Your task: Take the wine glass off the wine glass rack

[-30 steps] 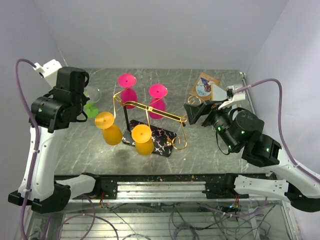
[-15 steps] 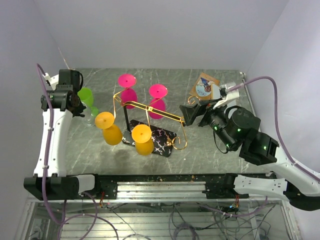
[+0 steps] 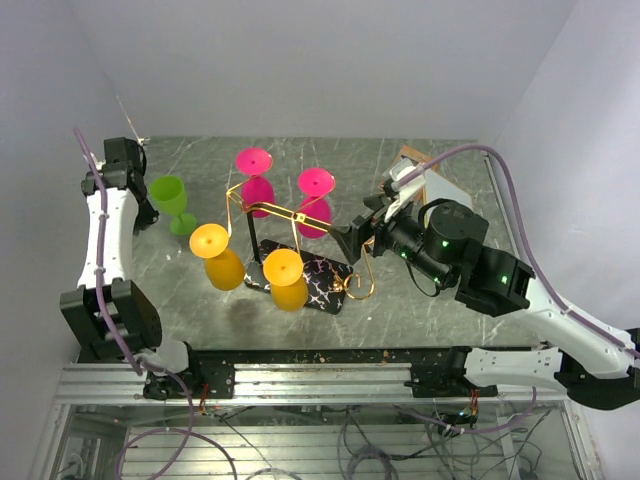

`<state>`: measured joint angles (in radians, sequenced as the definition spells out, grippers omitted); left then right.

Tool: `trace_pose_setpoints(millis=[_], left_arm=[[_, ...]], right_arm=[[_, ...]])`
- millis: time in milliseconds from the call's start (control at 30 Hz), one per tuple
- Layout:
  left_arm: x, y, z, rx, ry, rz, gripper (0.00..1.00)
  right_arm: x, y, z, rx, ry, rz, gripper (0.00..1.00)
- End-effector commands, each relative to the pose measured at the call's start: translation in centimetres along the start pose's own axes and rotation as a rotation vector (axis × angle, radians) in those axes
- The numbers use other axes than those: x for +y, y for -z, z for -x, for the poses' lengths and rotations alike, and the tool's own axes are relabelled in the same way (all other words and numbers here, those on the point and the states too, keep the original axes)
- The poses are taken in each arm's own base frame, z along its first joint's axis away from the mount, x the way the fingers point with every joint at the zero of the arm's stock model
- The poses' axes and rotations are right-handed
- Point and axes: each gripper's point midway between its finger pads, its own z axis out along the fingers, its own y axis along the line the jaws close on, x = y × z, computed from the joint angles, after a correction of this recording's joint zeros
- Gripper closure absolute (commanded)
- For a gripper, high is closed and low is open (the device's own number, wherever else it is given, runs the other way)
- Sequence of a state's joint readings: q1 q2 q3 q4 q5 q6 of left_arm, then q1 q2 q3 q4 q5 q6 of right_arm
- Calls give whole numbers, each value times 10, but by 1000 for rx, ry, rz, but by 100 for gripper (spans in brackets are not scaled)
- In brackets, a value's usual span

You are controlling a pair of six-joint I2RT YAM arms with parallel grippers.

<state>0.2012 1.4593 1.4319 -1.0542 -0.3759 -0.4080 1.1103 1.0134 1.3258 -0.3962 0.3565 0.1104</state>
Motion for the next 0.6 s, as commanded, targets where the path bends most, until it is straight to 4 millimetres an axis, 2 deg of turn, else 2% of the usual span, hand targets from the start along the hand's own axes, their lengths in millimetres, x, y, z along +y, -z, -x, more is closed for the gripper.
trace_pose_setpoints(millis=[0,300,467,567], left_arm=[[1,-23,17,-3,25,-58,93],[-4,-41,16,40,8,-73,93],[-6,-47,12,74,-5,-66,93],[-4,-47,12,70,-7,-63,89]], right_arm=[[14,0,3,21,88,89,11],[28,-5,-6,48,120,166,12],[33,-5,-3,43,130,199,13],[38,-5,-3,43,138,224,14]])
